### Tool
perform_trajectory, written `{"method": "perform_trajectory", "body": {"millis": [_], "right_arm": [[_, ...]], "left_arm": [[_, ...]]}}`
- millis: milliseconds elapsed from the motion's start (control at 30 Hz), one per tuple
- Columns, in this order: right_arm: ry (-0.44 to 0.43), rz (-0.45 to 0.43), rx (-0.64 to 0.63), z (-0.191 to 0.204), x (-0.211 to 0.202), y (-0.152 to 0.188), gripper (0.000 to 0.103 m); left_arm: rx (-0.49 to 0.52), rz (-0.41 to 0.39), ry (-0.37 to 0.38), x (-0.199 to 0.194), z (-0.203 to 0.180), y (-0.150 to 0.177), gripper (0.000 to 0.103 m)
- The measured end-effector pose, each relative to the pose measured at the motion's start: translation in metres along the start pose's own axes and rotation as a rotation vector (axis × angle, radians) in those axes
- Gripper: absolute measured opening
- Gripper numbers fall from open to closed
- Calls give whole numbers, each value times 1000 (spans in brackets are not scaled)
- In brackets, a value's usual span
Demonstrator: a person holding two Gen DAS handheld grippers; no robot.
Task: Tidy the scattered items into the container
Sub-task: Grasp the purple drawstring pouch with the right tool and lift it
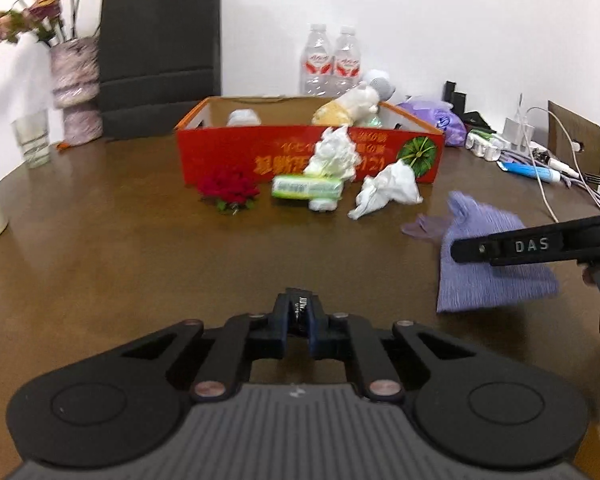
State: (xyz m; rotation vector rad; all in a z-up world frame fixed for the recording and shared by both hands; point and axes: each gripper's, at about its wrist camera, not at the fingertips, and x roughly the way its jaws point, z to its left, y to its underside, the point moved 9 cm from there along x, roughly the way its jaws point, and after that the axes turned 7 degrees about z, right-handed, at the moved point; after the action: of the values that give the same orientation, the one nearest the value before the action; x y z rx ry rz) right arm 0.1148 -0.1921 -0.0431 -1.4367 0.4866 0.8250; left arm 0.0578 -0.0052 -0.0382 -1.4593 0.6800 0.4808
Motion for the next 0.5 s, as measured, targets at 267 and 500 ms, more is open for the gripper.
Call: {"method": "perform_trajectory", "body": {"millis": [267,500], "right_arm": [[-72,0,-319,37,-33,22,56],[-48,1,-139,32,-50,36,75]], "left_arm": [[-4,25,-24,-7,7,13,12],[11,45,-17,-1,4,12,33]]}}
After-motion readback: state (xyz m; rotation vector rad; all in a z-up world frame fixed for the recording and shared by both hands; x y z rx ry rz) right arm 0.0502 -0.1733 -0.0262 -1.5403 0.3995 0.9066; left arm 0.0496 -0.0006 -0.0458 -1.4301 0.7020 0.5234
